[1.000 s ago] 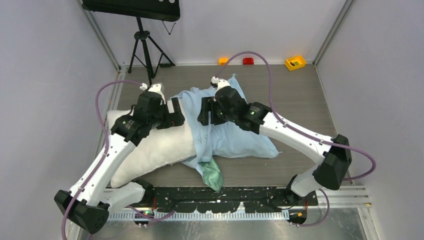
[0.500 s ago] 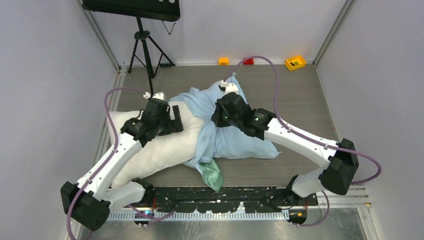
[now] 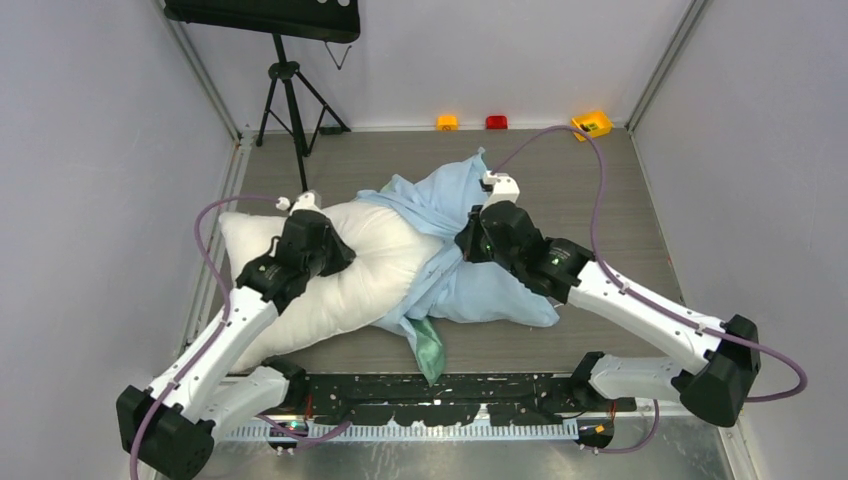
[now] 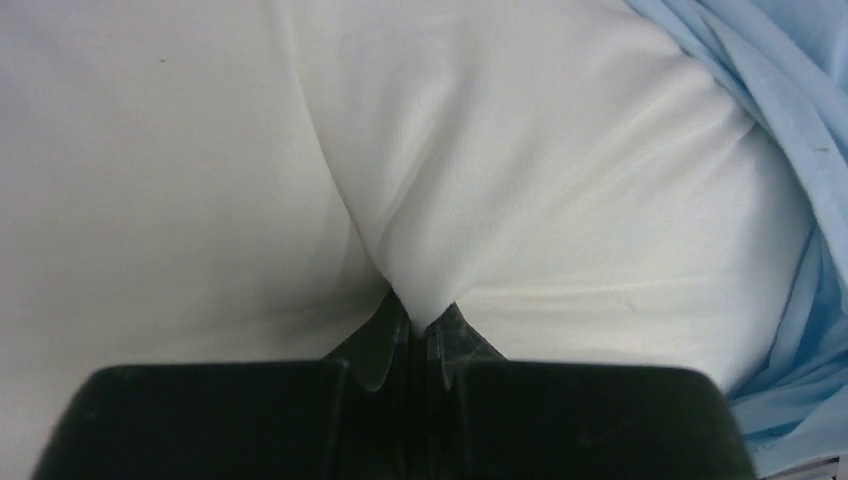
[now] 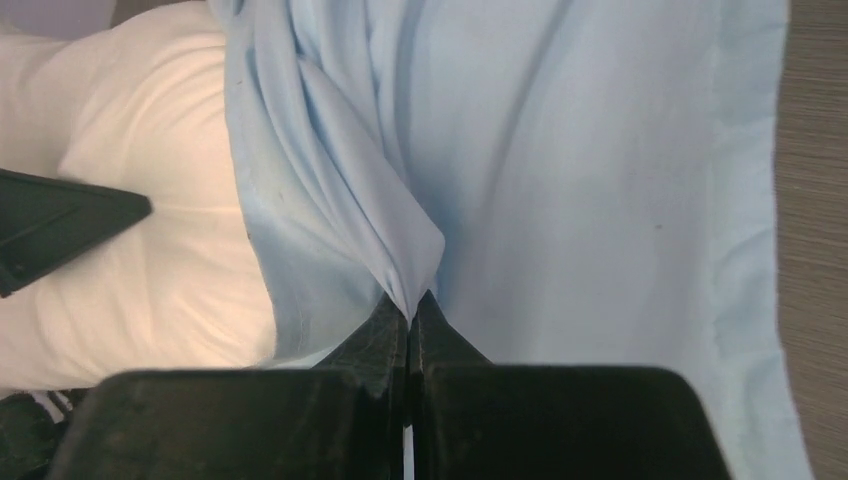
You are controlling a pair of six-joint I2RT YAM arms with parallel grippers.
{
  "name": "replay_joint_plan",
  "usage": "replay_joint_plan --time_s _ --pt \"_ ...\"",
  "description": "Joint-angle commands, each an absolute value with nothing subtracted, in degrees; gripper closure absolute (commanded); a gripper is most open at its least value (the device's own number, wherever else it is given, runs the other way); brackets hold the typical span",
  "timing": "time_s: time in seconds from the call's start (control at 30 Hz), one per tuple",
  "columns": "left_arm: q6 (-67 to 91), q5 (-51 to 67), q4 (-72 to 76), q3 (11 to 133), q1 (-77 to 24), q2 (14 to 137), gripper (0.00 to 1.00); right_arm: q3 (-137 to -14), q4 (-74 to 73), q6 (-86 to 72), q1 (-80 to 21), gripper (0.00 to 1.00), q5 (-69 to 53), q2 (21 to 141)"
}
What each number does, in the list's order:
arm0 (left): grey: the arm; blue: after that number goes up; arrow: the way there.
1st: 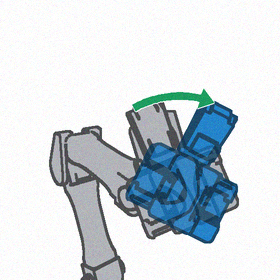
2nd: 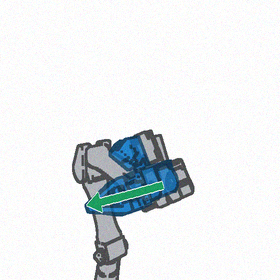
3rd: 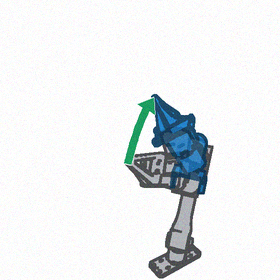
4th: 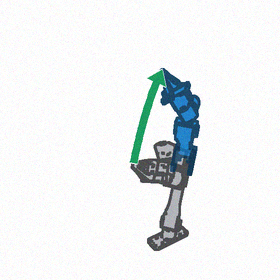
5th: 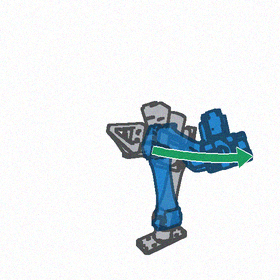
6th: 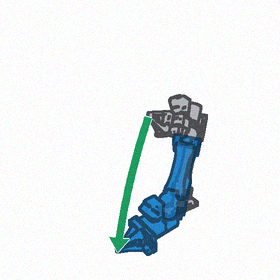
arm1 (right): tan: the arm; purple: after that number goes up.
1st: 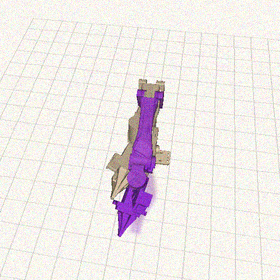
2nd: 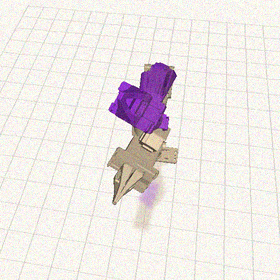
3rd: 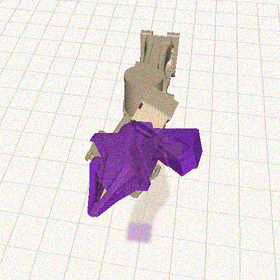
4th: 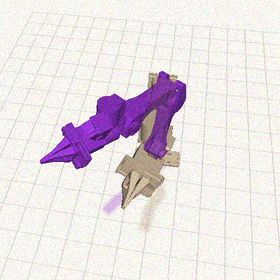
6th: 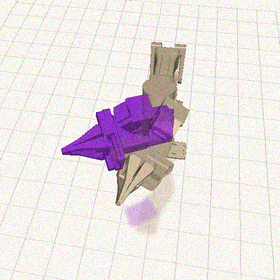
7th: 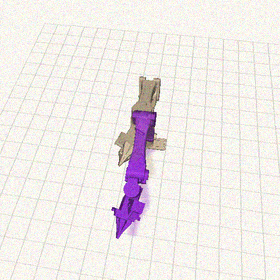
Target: Remove the pillowcase from the pillow
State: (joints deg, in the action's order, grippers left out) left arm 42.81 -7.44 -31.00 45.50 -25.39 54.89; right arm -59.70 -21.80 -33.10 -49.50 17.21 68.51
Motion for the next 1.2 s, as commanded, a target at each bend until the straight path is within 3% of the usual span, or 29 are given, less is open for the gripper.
replay_joint_plan --time_s 0.0,0.4,0.7,0.9,0.97,1.07,1.17 --pt "39.0 -16.7 -39.1 50.0 -22.4 53.0 1.00 -57.9 -25.1 -32.3 -45.0 1.00 26.6 61.3" --pt "31.3 -20.8 -45.0 59.4 -17.4 50.4 1.00 -53.4 -32.7 -32.1 -27.2 1.00 27.4 50.3" --pt "31.0 -26.4 -47.5 60.3 -17.1 49.6 1.00 -54.0 -36.4 -34.7 -25.0 1.00 41.4 47.5" --pt "30.2 -28.3 -47.5 60.2 -17.1 49.0 1.00 -54.0 -35.6 -30.5 -24.8 1.00 37.7 47.4" --pt "31.3 -25.5 -46.7 59.6 -17.1 48.6 1.00 -54.5 -34.3 -24.7 -24.8 0.89 26.6 47.8" --pt "34.4 -15.0 -42.2 56.7 -17.1 48.0 1.00 -56.1 -34.6 -21.0 -24.8 0.48 7.4 49.9" --pt "38.2 -6.9 -37.0 53.1 -17.1 48.2 1.00 -58.6 -37.4 -20.6 -24.8 0.34 2.2 52.6"
